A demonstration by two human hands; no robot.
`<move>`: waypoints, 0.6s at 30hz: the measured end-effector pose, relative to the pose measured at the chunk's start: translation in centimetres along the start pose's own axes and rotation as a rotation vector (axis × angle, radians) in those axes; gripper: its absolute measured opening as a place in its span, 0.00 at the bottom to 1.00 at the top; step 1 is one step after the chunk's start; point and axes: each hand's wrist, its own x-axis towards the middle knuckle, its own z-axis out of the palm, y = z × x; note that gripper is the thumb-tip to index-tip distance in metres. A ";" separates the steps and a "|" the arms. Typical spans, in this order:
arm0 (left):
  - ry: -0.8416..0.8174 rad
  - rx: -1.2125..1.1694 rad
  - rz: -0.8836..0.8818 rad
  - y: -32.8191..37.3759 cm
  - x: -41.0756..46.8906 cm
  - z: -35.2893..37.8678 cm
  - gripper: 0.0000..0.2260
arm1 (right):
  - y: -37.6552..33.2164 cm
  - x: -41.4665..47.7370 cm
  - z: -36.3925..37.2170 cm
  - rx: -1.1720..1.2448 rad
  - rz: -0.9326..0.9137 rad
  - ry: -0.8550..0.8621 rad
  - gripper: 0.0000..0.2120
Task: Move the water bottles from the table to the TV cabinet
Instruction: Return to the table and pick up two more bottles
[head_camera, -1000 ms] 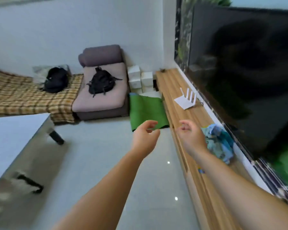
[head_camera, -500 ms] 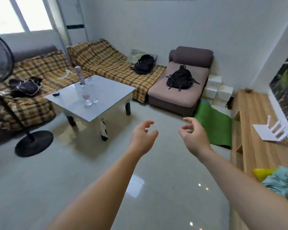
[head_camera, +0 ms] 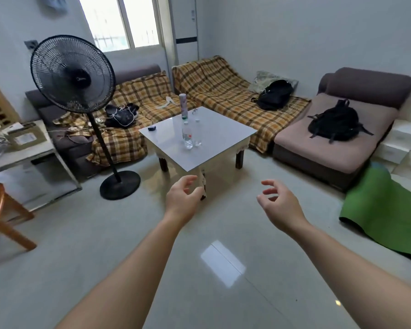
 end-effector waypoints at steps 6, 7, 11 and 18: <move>0.068 0.096 -0.036 1.3 6.7 3.1 0.15 | 1.7 9.4 -1.0 -0.104 -0.066 -0.072 0.17; 0.075 0.105 -0.034 1.6 7.7 3.7 0.15 | 1.8 10.9 -1.2 -0.129 -0.080 -0.078 0.17; 0.100 0.113 -0.043 2.4 10.7 4.8 0.16 | 0.9 16.0 -0.8 -0.177 -0.133 -0.129 0.18; 0.133 0.148 -0.045 1.3 19.2 3.5 0.16 | -2.1 24.9 4.2 -0.178 -0.183 -0.185 0.17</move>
